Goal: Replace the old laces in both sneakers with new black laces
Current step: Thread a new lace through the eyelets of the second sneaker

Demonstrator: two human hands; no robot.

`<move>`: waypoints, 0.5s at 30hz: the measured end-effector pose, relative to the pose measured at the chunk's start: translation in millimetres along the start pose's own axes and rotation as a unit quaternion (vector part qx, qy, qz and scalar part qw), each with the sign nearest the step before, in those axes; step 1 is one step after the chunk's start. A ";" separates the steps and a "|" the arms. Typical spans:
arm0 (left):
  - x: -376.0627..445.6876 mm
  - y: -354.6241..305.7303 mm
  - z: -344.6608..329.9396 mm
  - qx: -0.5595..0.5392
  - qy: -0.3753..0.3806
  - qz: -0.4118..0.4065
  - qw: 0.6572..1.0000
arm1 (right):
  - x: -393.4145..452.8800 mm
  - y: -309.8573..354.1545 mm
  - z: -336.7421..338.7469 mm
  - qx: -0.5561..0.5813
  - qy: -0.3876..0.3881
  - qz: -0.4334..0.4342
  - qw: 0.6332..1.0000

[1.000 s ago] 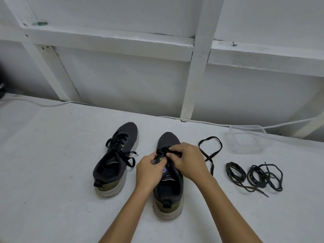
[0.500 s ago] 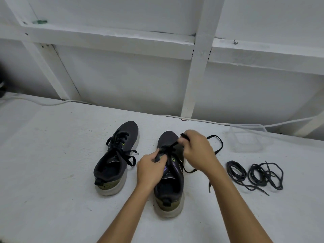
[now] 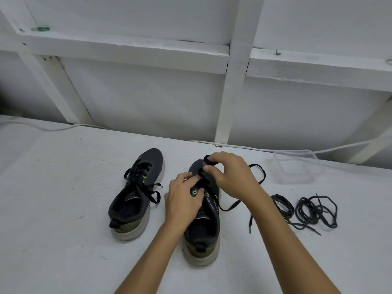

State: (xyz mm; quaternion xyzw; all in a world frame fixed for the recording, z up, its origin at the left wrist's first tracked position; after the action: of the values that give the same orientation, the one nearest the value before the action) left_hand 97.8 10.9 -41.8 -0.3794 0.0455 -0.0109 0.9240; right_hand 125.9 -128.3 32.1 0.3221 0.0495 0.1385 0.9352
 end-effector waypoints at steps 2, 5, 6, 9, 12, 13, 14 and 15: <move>2.5 0.8 2.7 -0.037 -0.024 -0.010 0.999 | 0.3 -9.5 -2.2 0.003 0.006 -0.035 0.999; 0.9 12.8 14.8 -0.139 -0.068 0.053 0.987 | -8.0 -33.2 -2.2 -0.014 -0.003 -0.123 0.992; -0.6 19.4 17.1 -0.177 -0.077 0.088 0.977 | -13.8 -41.0 -2.5 -0.016 -0.014 -0.151 0.988; -1.4 35.6 15.4 -0.220 -0.075 0.163 0.959 | -32.8 -54.0 -8.9 0.012 -0.058 -0.182 0.981; -1.8 40.4 15.1 -0.193 -0.075 0.169 0.964 | -42.9 -62.6 -35.3 0.054 0.019 -0.186 0.981; -1.8 36.2 20.0 -0.167 -0.091 0.145 0.971 | -46.3 -64.7 -46.7 0.059 0.069 -0.192 0.977; -1.3 29.0 25.3 -0.139 -0.110 0.107 0.978 | -49.4 -66.1 -54.4 0.056 0.107 -0.196 0.973; -0.6 19.5 29.7 -0.117 -0.125 0.060 0.983 | -51.3 -68.0 -57.6 0.050 0.125 -0.197 0.971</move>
State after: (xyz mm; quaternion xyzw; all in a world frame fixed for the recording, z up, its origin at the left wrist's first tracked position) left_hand 99.7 45.6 -34.4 -0.4797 -0.0467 0.0969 0.8708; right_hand 81.7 -160.6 -55.1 0.3325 0.2355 -0.0118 0.9132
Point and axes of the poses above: each hand's wrist, its own x-axis towards the middle knuckle, its own z-axis out of the back of the hand, y = z × x, the point moved 9 cm from there along x, towards the middle knuckle, and after that the axes turned 9 degrees about y, right-handed, at the moved point
